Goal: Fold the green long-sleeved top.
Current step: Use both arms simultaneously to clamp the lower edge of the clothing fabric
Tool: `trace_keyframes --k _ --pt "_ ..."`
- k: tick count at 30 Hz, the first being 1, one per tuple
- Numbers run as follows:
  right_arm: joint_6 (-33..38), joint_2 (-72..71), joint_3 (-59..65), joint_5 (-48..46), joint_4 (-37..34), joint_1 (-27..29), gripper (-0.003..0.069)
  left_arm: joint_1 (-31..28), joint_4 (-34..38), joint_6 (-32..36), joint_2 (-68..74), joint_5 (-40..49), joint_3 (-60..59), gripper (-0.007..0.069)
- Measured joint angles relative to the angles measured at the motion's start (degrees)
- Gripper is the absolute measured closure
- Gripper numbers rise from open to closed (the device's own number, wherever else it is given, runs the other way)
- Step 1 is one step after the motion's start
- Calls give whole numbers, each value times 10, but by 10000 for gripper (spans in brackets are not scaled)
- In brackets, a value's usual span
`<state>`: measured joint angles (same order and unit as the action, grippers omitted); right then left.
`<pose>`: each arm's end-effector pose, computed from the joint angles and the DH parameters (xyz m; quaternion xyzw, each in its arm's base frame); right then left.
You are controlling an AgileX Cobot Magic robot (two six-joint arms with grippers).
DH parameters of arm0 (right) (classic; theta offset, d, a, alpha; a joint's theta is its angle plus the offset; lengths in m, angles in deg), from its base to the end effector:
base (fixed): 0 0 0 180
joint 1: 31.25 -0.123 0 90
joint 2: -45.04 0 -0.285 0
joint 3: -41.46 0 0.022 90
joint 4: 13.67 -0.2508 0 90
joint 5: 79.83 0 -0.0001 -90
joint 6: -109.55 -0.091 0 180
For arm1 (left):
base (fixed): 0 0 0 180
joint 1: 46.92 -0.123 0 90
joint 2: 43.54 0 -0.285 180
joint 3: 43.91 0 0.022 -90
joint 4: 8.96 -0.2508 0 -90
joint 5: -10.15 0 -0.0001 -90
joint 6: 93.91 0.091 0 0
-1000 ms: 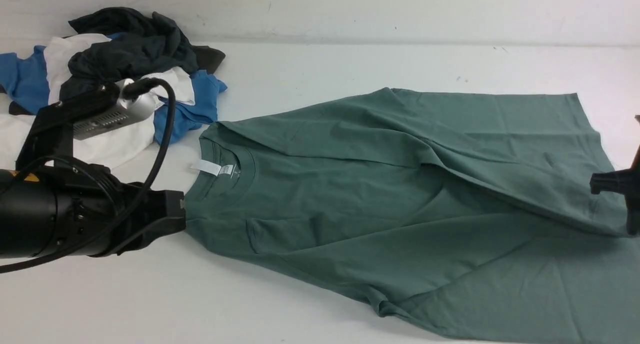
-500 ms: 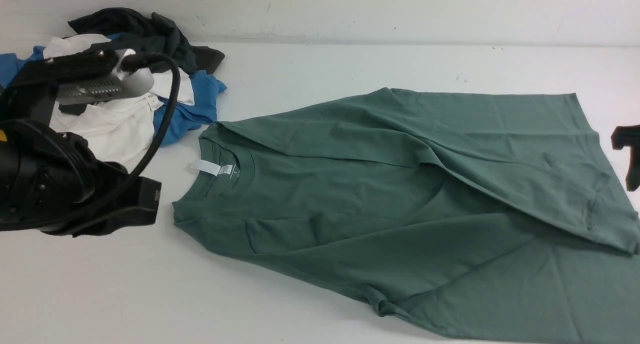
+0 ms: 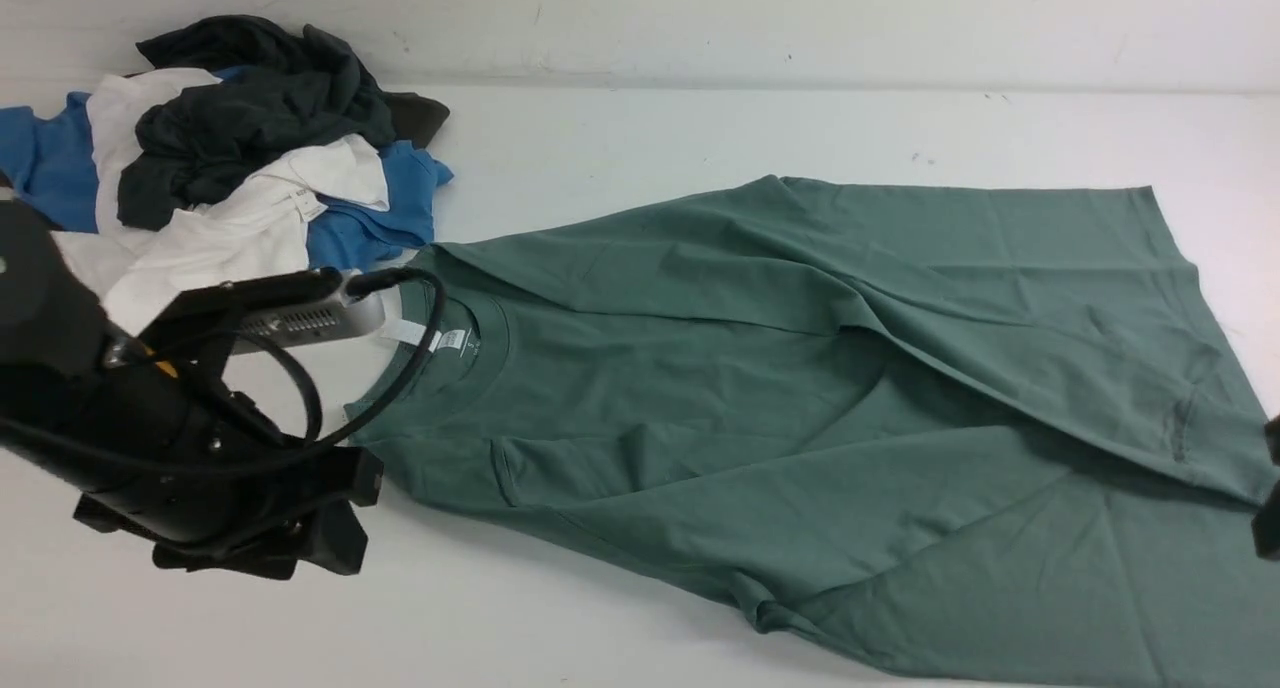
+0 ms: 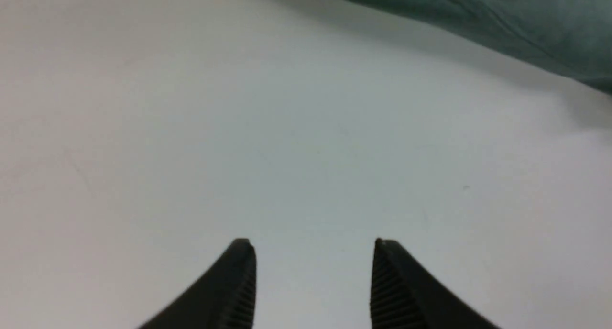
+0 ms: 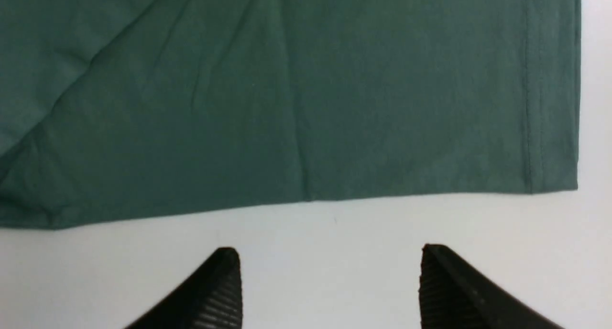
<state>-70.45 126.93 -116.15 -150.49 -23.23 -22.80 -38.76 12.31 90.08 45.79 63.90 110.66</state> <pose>0.2162 -0.0177 0.2751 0.0974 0.9911 0.0763 0.0497 0.2474 -0.0624 0.2383 0.0103 0.9823 -0.1625 0.0925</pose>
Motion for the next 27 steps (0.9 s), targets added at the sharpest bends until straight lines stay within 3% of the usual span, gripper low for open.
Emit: trace_keyframes --k 11,21,27 --pt "0 -11 4 4 -2 0 200 0 10 -3 169 -42 97 257" --pt "0 -11 4 18 -3 0 200 0 22 -52 259 -108 144 257" --pt "0 -11 4 20 -5 0 200 0 32 -53 277 -119 147 304"
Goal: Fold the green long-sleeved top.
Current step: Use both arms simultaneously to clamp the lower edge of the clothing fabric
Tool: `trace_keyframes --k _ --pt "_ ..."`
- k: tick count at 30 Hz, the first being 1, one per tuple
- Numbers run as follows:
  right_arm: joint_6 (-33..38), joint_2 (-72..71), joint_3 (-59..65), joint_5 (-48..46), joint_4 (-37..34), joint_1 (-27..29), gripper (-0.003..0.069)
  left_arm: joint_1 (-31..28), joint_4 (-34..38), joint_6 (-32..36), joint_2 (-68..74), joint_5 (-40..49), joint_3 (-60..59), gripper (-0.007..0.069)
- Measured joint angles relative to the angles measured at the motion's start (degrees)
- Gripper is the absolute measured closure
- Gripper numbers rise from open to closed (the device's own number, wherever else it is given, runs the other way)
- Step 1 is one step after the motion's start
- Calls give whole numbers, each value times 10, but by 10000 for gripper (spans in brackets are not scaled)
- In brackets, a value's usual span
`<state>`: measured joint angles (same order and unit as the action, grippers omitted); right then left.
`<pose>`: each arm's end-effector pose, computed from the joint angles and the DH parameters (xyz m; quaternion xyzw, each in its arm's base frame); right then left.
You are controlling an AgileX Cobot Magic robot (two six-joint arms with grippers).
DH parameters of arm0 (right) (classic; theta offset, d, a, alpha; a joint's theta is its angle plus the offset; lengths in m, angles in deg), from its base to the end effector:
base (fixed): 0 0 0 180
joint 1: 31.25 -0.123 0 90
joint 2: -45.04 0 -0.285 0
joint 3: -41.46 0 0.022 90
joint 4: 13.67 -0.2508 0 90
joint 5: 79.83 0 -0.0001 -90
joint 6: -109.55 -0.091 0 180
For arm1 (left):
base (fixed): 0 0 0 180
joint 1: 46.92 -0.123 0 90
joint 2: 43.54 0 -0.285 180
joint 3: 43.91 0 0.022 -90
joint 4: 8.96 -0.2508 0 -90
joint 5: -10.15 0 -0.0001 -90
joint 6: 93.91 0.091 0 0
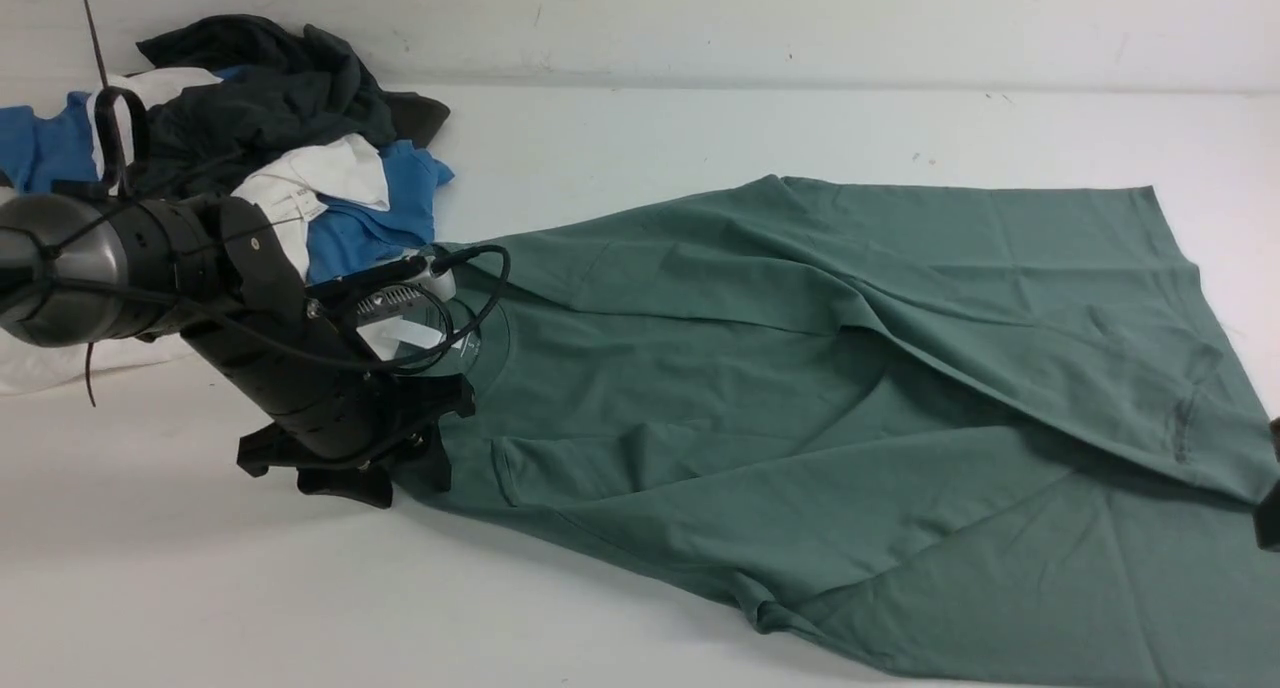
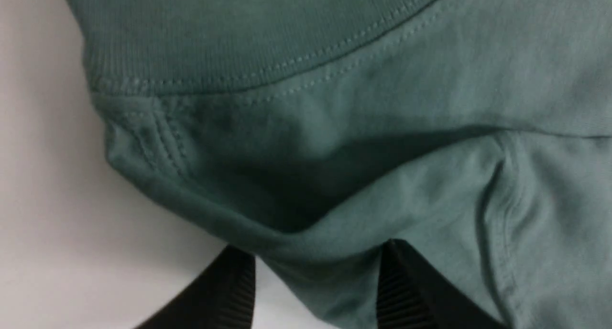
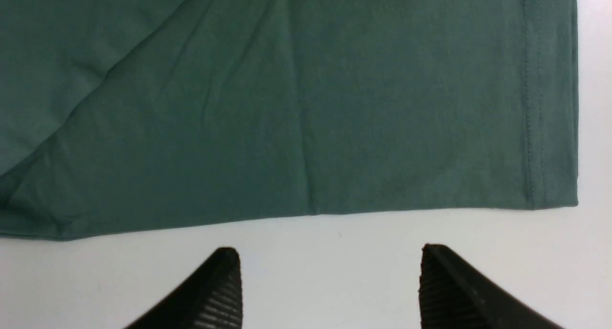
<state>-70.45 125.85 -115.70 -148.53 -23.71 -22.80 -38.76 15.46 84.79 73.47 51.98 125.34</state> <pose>0.2155 -0.0171 0.2776 0.0994 0.9893 0.0783 0.0724 0.3536 -0.0761 0.1555 -0.0857 0.9802 -0.1616 0.0756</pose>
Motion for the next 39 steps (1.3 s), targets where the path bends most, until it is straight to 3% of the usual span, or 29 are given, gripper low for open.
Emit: trace_keyframes --k 2,7,11,17,22,29,35,39 --pt "0 0 0 -1 -3 0 200 0 0 4 1 0 0 354" --pt "8 0 0 -14 -13 0 200 0 -10 23 5 7 0 584" --pt "11 -19 15 -14 -21 -4 200 1 -55 26 -3 40 -2 619" --pt "13 -112 110 -15 -25 -44 200 1 -186 -19 -81 88 -51 619" --pt "13 -188 185 -20 -25 -54 200 1 -218 -46 -120 99 -73 619" --pt "13 -217 195 -22 -25 -56 200 1 -226 -51 -120 107 -76 545" --pt "15 -217 195 -22 -27 -56 200 1 -256 -53 -136 148 -51 346" --pt "17 -217 196 -22 -29 -56 200 1 -252 -56 -172 175 -47 280"
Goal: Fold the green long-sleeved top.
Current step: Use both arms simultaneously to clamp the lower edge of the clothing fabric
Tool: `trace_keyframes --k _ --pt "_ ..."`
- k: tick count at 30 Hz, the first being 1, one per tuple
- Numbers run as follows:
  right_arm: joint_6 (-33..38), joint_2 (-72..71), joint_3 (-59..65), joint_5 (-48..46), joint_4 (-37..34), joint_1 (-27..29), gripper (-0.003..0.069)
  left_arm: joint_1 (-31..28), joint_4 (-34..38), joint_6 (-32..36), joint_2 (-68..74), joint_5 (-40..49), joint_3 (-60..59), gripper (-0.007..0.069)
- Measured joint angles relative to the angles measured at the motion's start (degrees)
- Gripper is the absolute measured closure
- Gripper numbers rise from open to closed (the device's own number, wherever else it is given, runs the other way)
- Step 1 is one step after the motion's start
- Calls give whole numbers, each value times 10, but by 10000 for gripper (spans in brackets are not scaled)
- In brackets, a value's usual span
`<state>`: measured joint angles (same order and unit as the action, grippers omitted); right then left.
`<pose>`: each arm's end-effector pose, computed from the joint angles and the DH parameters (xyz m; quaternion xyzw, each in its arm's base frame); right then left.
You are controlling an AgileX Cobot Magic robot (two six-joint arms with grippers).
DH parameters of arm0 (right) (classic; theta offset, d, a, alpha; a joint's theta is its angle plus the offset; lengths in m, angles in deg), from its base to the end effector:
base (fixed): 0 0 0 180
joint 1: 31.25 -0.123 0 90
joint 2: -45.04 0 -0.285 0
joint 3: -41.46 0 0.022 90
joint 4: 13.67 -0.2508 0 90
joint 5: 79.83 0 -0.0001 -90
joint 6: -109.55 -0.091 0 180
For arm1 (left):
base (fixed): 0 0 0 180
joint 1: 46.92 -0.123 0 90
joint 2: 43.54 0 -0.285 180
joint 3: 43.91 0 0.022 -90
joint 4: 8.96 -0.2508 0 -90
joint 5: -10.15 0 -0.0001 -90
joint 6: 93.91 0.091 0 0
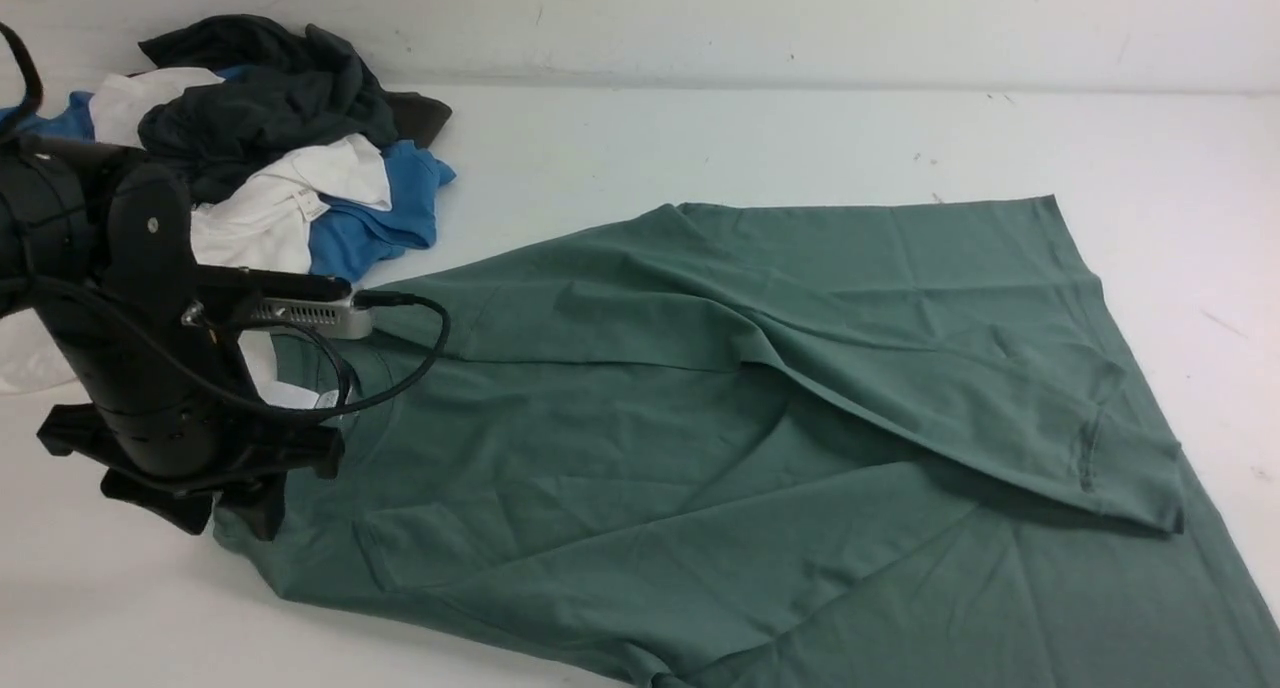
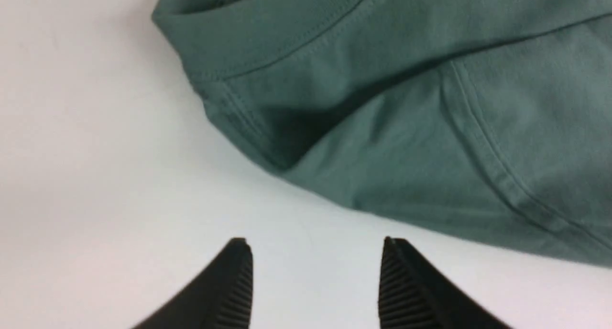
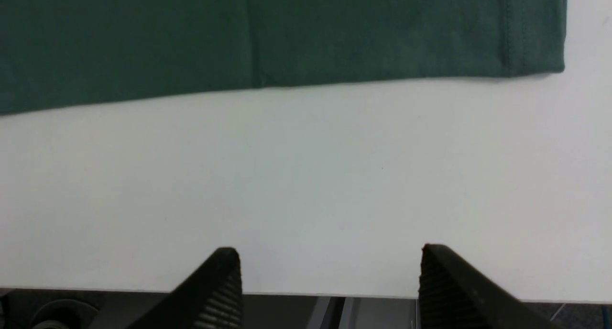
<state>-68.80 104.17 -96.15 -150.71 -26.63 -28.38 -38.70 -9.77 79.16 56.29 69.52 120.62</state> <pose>0.1171 0.0134 0.2510 0.0404 0.9911 0.1062 0.0701 0.2903 -0.0408 0.2259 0.0146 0.9988 0.0001 0.0469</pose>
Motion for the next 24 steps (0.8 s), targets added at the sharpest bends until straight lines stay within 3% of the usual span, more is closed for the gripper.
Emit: trace_keyframes --k 4,7,15,21,24 --pt "0 0 0 1 0 0 200 7 50 -2 -30 17 -20 271" --pt "0 0 0 8 -1 0 200 58 96 44 -35 6 -62 271" --pt "0 0 0 20 -10 0 200 173 86 99 -8 -32 -75 269" --pt "0 0 0 20 -10 0 200 210 68 106 -7 -55 -75 269" --pt "0 0 0 20 -11 0 200 238 95 106 -6 -68 -75 269"
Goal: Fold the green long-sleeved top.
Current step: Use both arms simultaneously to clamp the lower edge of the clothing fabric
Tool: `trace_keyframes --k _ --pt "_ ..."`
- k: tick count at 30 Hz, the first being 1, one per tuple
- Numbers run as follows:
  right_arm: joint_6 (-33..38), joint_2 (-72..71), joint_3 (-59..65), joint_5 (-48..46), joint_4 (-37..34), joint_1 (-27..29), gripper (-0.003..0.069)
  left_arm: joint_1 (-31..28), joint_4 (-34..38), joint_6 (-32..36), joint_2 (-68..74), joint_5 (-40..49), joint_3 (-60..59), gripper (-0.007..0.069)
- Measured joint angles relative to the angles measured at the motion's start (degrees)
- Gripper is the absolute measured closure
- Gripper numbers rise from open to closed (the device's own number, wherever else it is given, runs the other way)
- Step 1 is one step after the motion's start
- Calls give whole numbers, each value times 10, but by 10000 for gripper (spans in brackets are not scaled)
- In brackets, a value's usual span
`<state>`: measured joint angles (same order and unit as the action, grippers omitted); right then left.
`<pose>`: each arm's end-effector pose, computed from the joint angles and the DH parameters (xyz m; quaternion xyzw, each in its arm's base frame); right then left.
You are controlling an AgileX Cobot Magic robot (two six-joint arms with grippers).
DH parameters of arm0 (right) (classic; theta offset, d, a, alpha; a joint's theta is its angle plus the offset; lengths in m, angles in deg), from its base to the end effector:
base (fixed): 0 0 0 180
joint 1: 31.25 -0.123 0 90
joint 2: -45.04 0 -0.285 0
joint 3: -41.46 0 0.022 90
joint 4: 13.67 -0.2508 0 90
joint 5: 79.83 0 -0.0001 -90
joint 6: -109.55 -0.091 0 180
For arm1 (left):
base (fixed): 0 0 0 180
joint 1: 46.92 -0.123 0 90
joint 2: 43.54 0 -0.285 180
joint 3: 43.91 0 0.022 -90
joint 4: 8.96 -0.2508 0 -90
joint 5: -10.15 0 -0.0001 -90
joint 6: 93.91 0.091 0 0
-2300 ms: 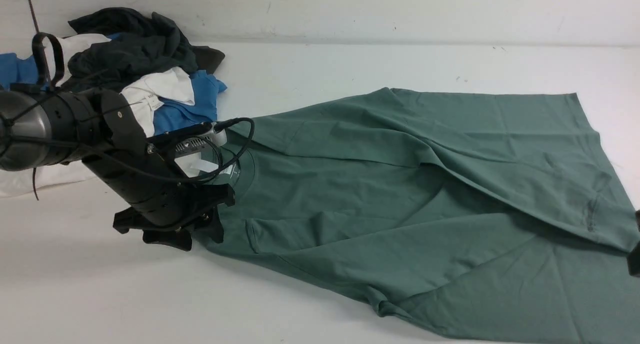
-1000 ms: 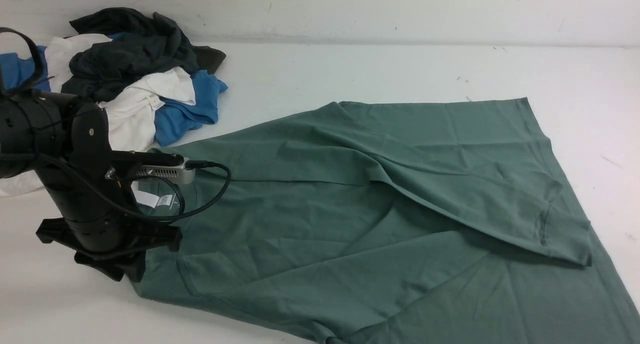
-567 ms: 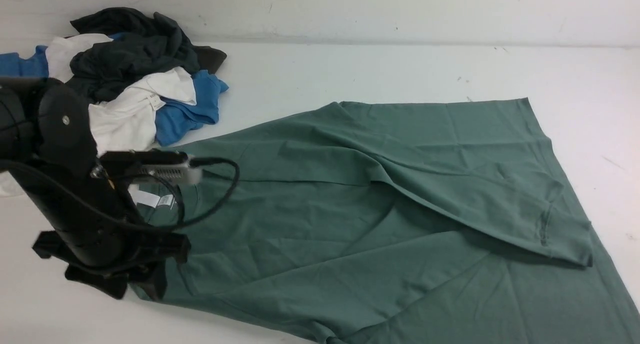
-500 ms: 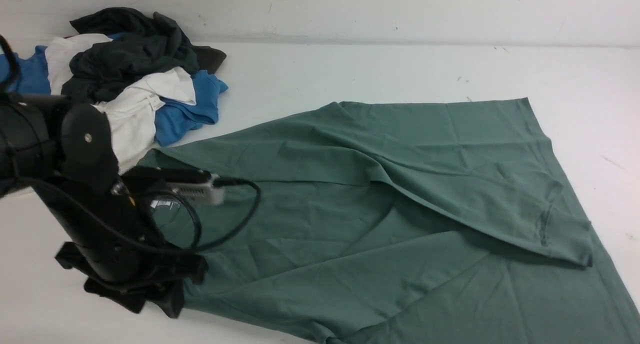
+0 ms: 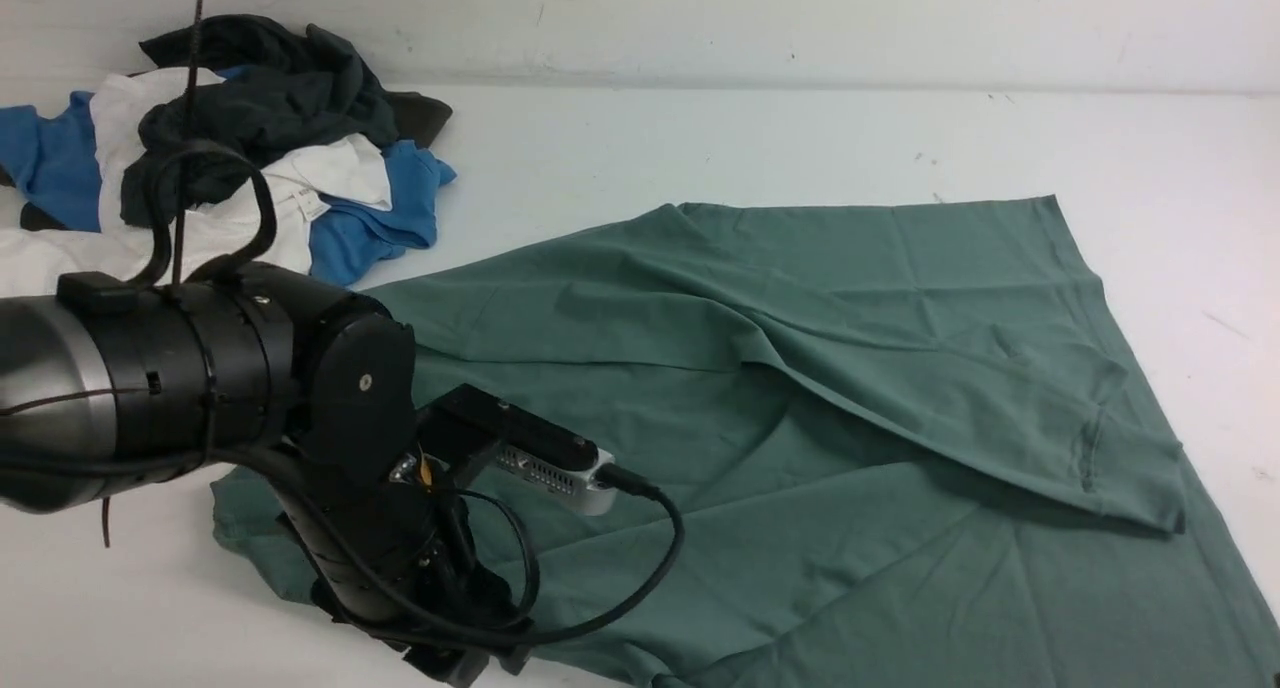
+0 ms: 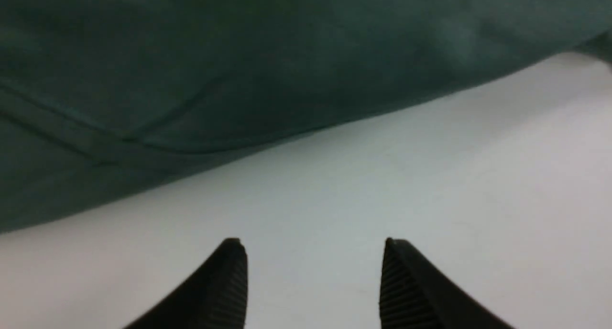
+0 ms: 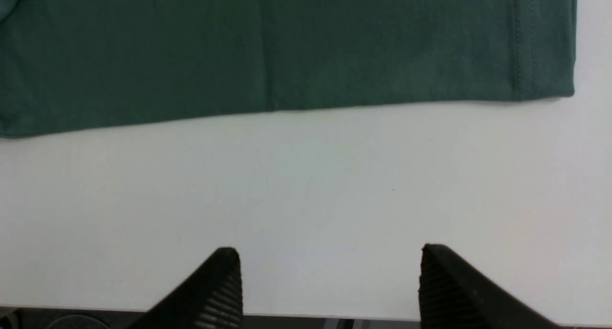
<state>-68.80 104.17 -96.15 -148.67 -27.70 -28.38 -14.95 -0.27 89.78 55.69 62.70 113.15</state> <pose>0.1204 0.0146 0.2518 0.0449 0.9886 0.1138 0.0880 0.2304 -0.1567 0.1995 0.2638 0.9615 -0.0715 0.0293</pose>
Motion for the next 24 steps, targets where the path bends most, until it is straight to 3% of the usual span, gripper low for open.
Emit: trace_keyframes --k 6,13,20,24 --pt "0 8 0 -1 -2 0 200 76 34 6 0 -34 8 269" --pt "0 49 0 -11 -2 0 200 153 -7 6 2 -62 52 250" --pt "0 56 0 -11 -2 0 200 160 -25 19 57 -65 52 154" --pt "0 57 0 -9 -2 0 200 160 -25 32 86 -74 52 142"
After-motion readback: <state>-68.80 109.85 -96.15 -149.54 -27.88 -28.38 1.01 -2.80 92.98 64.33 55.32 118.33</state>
